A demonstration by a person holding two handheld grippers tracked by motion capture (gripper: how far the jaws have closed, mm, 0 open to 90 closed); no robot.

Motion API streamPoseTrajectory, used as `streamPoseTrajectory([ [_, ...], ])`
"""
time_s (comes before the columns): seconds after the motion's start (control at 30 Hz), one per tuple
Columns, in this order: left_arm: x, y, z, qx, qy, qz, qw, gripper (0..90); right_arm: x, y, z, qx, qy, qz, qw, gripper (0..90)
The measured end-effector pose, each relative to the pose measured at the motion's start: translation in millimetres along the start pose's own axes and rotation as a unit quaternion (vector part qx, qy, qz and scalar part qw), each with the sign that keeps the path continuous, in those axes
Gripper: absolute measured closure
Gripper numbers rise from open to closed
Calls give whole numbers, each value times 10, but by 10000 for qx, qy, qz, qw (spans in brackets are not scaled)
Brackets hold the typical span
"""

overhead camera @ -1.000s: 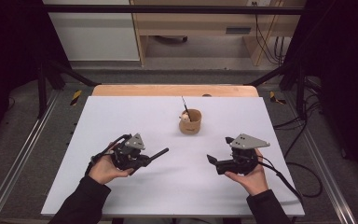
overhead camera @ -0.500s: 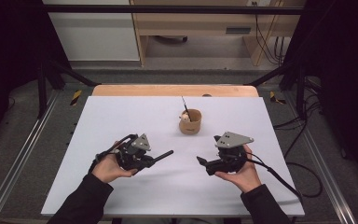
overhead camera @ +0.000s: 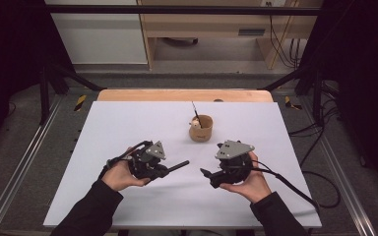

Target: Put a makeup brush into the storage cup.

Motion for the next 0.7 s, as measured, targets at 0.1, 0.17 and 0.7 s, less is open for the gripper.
streamPoseTrajectory([
  [0.1,-12,2,32,-28,-29,-20,10000,787,-7,-20,20,96,-66,29,9999,100],
  [0.17,-20,3,56,-37,-43,-64,10000,787,-11,-35,36,178,-129,32,9998,100],
  [0.7,-90,25,184,-203,-273,-247,9991,788,-73,-149,97,661,-433,73,9968,108],
])
Point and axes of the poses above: each handheld gripper's, and its own axes: x roughly backward along the jaws, z roughly out of its top, y roughly to its right, the point moved 1 cm from there along -x, roughly forward along the jaws, and after that the axes turned 2 degrees about -x, right-handed, at the moved point
